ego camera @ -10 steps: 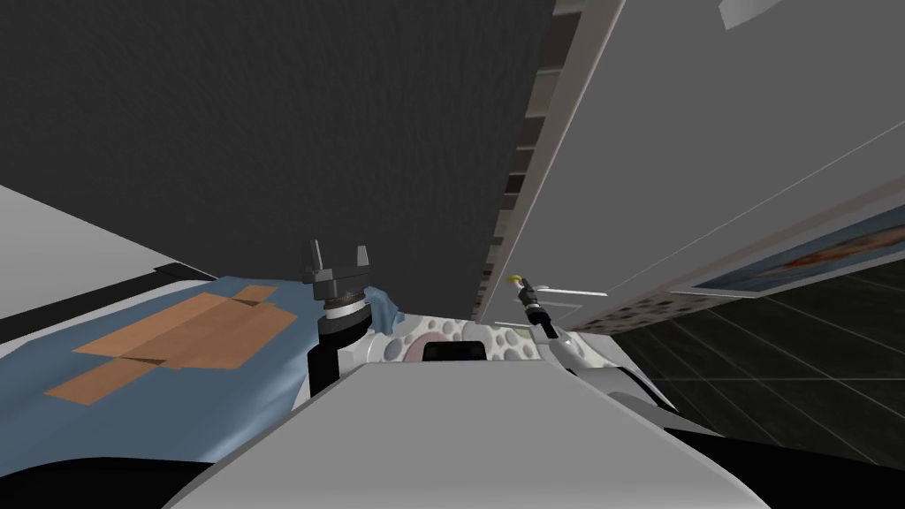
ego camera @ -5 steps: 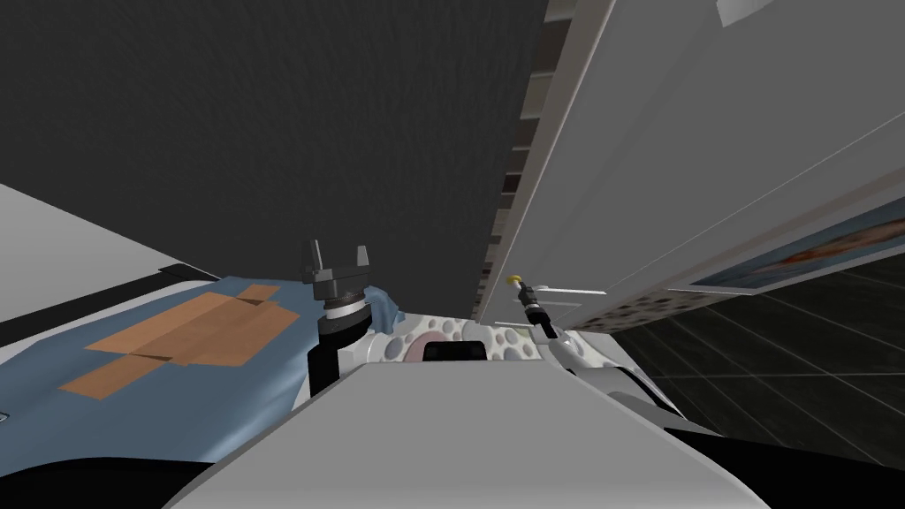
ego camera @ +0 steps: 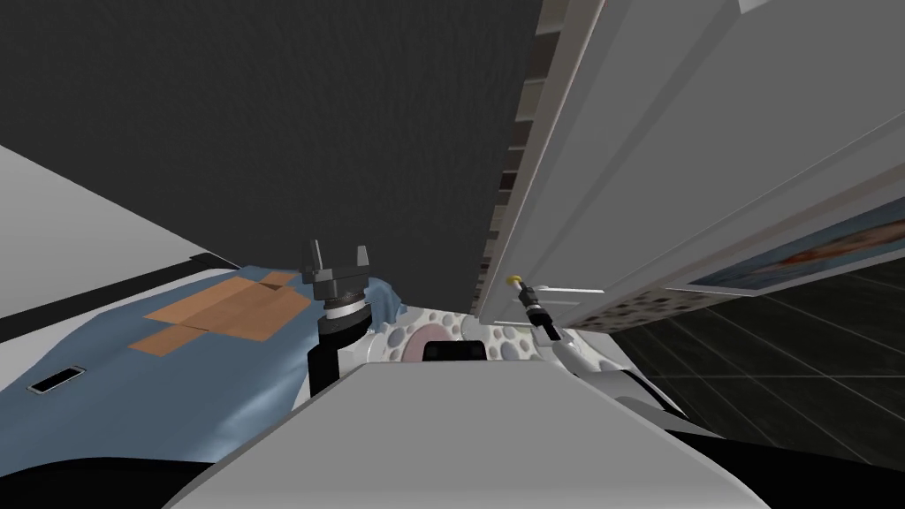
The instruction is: Pull the door open
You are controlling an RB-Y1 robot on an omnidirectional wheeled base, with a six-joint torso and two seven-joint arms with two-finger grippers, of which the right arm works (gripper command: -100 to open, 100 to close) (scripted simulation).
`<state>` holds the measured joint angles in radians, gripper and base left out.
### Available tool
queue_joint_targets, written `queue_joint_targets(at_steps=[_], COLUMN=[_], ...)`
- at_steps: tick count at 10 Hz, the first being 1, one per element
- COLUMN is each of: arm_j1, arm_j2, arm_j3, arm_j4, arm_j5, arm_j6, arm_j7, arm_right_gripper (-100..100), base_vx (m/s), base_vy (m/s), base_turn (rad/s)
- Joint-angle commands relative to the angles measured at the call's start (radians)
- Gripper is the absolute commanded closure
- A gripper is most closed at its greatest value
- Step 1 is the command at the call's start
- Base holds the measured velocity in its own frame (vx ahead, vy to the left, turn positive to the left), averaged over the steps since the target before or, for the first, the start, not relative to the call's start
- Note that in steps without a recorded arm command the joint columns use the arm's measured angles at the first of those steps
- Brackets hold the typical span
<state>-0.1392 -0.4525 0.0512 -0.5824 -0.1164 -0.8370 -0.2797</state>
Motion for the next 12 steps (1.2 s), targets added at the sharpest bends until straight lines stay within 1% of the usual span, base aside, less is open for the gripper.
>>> queue_joint_targets(at_steps=[1,3,5,6,7,8,10,12], arm_j1=[0.008,0.025,0.037,0.038,0.057,0.061,0.083,0.094], arm_j2=[-0.014,-0.037,-0.053,-0.044,-0.059,-0.064,-0.087,-0.099], arm_j3=[0.019,0.049,0.069,0.063,0.079,0.083,0.101,0.111], arm_j4=[0.01,0.0,-0.007,-0.013,-0.011,-0.01,-0.008,-0.007], arm_j5=[0.009,0.023,0.032,0.029,0.033,0.034,0.037,0.039], arm_j6=[-0.024,-0.05,-0.067,-0.054,-0.084,-0.093,-0.134,-0.156], arm_j7=[-0.023,-0.057,-0.081,-0.071,-0.089,-0.094,-0.116,-0.128], arm_right_gripper=[100,100,100,100,100,100,100,100], base_vx=[-0.191,-0.233,-0.222,-0.095,-0.132,-0.189,-0.164,-0.143], base_vy=[-0.038,-0.1,-0.084,-0.035,-0.072,-0.078,-0.074,-0.048], base_turn=[0.078,0.107,0.098,0.019,0.122,0.131,0.119,0.079])
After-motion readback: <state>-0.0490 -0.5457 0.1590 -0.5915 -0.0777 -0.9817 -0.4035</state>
